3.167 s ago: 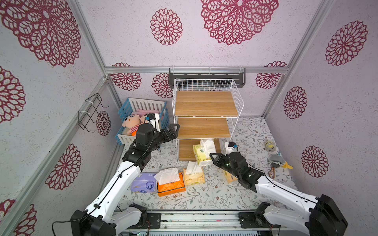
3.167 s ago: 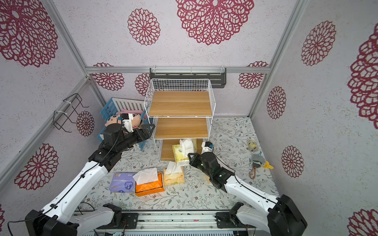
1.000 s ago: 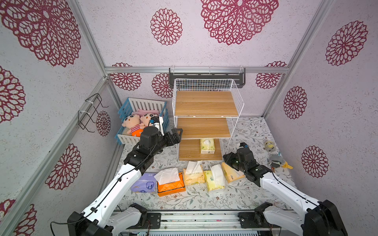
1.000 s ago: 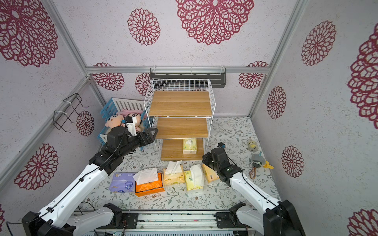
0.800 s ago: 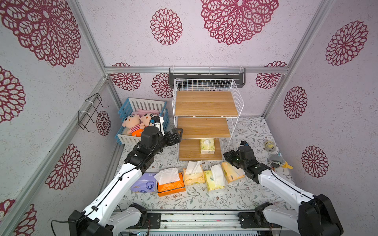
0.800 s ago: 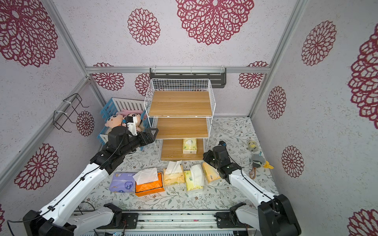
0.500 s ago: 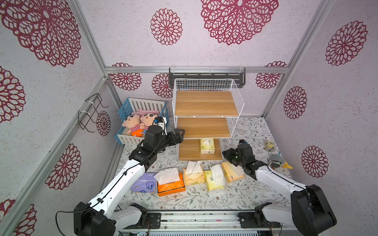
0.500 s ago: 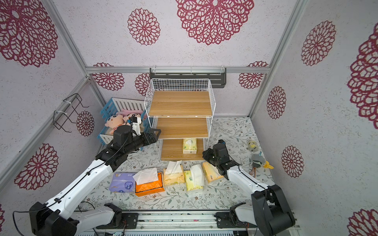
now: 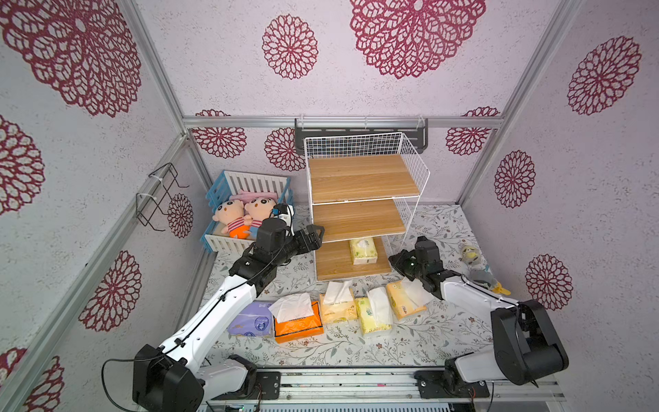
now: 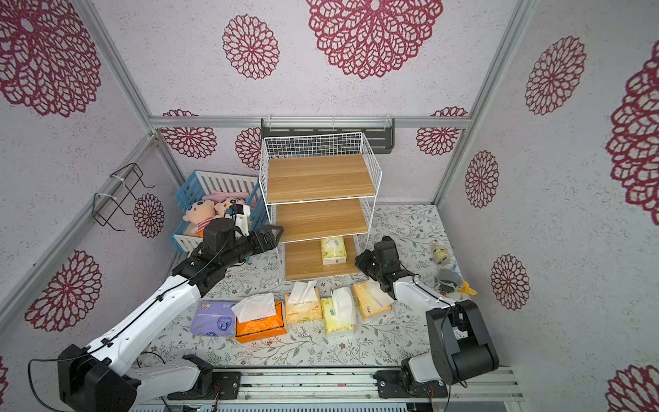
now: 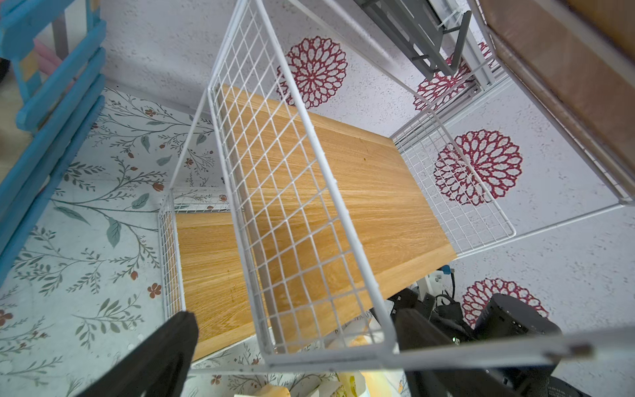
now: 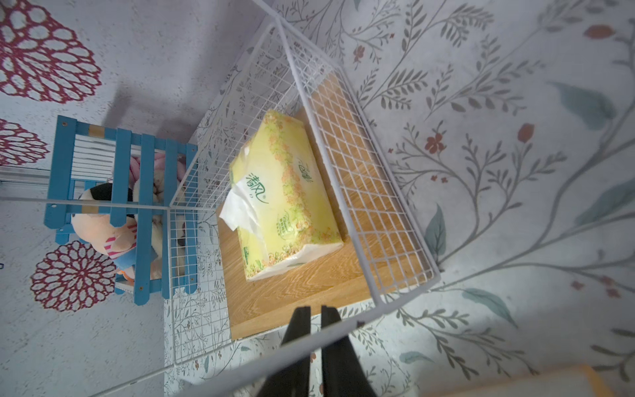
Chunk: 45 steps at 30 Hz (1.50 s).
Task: Remove the tissue boxes from the shelf
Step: Adjust the shelf at the center of the board.
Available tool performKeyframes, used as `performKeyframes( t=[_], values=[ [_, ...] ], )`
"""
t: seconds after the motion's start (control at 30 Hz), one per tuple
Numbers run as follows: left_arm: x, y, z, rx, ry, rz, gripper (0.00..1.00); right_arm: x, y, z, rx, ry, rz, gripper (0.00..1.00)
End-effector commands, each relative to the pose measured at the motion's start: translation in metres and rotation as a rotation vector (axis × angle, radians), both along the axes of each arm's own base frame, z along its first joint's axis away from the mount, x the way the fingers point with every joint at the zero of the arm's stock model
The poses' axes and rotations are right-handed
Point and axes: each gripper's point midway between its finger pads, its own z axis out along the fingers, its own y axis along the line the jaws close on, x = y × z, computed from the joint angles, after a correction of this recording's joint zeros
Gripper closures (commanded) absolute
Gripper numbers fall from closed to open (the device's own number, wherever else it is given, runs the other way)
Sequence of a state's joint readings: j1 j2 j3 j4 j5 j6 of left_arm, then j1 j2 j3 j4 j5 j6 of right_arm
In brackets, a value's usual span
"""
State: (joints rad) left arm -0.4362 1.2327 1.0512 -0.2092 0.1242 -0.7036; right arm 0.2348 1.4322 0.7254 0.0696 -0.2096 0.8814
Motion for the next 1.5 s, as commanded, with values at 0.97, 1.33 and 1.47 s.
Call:
performKeyframes(
  t=[0.97,1.33,1.47],
  values=[
    [-0.022,0.002,0.023,0.014,-0.094,-0.048,0.03,-0.018,0.052,0.032,-0.039,-0.194,-0.040,0.36],
    [-0.020,0.001,0.015,0.035,-0.099,-0.056,0.03,0.014,0.051,0.012,-0.051,-0.191,-0.142,0.32],
    [-0.017,-0.002,0.014,0.039,-0.101,-0.068,0.03,0.025,0.053,0.003,-0.077,-0.177,-0.161,0.31]
  ],
)
